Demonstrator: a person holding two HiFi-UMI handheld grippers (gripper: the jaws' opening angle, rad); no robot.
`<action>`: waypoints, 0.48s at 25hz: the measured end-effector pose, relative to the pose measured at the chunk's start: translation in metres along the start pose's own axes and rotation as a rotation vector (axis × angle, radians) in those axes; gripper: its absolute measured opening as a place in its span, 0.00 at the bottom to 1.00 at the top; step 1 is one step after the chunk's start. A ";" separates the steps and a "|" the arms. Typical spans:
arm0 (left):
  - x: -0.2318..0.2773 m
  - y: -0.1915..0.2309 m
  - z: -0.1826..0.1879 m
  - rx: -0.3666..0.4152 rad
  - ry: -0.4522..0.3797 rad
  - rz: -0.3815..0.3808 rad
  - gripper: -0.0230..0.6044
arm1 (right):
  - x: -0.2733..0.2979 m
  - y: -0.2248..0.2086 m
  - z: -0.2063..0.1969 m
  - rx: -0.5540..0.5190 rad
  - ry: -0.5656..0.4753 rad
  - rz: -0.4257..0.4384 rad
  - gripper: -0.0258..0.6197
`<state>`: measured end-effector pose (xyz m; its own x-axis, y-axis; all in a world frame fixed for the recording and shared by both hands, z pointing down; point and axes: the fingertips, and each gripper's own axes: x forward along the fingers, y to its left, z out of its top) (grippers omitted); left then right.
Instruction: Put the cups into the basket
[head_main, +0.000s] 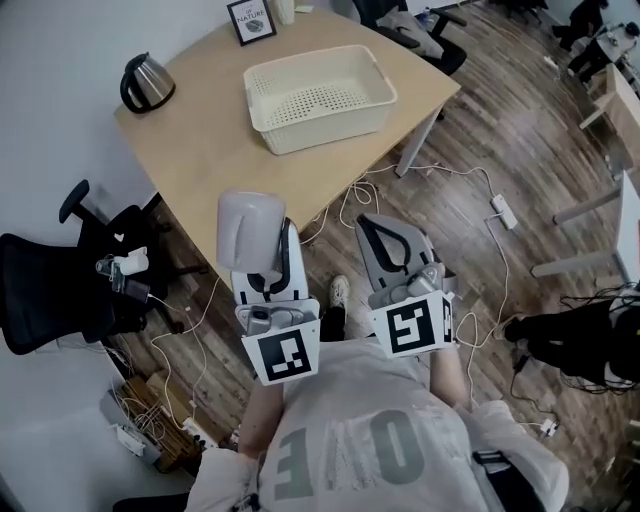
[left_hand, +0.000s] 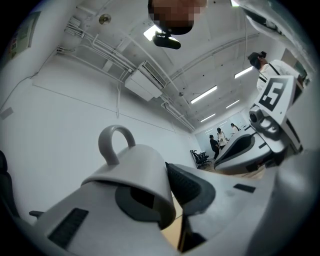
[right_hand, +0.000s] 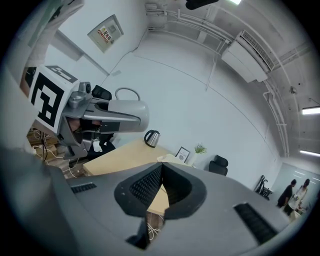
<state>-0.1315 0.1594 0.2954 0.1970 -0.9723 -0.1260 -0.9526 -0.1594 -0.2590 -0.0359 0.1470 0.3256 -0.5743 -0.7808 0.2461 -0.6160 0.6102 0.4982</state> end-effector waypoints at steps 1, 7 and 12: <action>0.013 0.004 -0.002 0.022 0.001 -0.009 0.14 | 0.014 -0.008 0.001 0.001 0.000 -0.003 0.04; 0.087 0.021 -0.013 0.058 -0.009 -0.059 0.14 | 0.080 -0.053 0.006 -0.011 0.013 -0.035 0.04; 0.123 0.025 -0.020 0.037 -0.006 -0.076 0.14 | 0.109 -0.074 0.004 -0.006 0.029 -0.019 0.04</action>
<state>-0.1361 0.0322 0.2925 0.2698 -0.9566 -0.1106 -0.9258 -0.2261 -0.3030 -0.0554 0.0174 0.3121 -0.5463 -0.7959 0.2609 -0.6235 0.5944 0.5079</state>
